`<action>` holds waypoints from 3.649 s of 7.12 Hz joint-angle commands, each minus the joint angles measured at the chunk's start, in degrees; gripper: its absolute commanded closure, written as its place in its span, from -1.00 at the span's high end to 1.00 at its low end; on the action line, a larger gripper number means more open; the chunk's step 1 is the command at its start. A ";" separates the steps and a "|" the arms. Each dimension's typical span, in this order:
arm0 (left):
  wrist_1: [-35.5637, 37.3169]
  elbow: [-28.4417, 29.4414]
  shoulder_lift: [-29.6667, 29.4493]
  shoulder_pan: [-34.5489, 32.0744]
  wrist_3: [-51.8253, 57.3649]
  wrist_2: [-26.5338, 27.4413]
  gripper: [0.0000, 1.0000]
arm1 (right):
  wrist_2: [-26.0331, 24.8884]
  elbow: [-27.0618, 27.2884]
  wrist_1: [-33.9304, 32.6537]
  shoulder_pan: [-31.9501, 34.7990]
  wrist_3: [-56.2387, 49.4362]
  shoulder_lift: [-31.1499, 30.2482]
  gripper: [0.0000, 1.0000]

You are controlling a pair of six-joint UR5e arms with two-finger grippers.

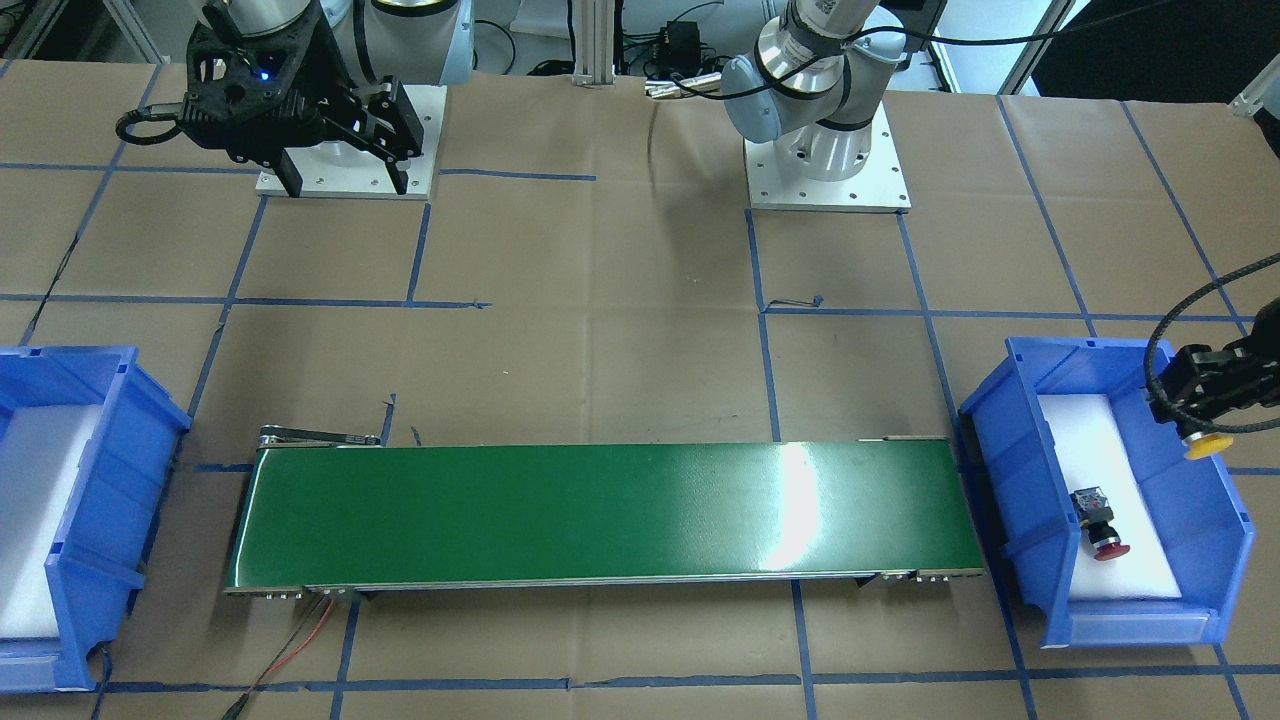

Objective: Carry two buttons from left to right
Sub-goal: 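Lift the yellow button and carry it with the left gripper to the belt, then lower the yellow button onto the green belt and open the left gripper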

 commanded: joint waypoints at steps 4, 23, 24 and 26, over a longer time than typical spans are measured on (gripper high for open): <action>13.97 -15.84 0.03 -11.18 -9.01 0.15 -0.89 | -0.05 -0.56 -0.10 -0.14 -0.09 0.11 1.00; 8.11 -9.50 4.49 -13.11 -8.04 1.39 0.99 | 0.04 -0.56 -1.51 -0.22 0.00 0.99 1.00; 4.65 -7.90 5.38 -13.03 -8.04 1.56 0.99 | 0.04 -0.56 -1.51 -0.22 0.00 0.99 1.00; 4.44 -7.10 5.65 -8.92 -5.68 1.82 0.99 | 0.04 -0.56 -1.51 -0.22 0.00 0.99 1.00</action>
